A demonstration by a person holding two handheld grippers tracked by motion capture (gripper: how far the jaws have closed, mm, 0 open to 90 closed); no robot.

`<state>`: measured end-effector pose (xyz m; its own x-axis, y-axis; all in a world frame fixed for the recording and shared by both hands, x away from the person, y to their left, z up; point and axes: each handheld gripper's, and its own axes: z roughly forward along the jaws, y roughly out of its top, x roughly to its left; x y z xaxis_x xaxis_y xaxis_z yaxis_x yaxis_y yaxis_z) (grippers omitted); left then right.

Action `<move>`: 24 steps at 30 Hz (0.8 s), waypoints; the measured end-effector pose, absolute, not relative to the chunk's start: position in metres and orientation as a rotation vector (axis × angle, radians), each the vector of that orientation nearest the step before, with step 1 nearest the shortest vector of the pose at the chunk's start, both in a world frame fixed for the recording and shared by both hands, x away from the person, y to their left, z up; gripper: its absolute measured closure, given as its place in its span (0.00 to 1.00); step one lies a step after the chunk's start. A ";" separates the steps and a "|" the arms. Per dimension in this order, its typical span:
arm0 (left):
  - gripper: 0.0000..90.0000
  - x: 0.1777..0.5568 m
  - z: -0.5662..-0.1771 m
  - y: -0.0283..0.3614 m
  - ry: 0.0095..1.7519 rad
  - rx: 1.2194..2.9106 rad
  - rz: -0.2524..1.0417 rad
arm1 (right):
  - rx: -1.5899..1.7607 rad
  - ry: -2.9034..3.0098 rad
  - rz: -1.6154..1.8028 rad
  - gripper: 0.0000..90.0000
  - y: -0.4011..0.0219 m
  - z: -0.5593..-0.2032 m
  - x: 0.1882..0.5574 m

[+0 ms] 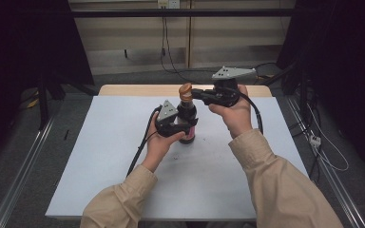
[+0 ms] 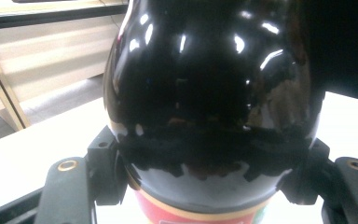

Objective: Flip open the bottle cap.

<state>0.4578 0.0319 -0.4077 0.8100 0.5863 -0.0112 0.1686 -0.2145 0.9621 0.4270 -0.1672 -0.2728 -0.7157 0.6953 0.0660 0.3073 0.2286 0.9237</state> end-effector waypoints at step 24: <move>0.34 0.458 -0.408 0.032 0.588 1.771 0.423 | 0.929 2.142 1.484 1.00 -0.164 -0.270 0.428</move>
<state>0.4576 0.0319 -0.4079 0.8085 0.5883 -0.0159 0.1713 -0.2095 0.9627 0.4275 -0.1642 -0.2704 -0.7128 0.6984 0.0642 0.3053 0.2265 0.9249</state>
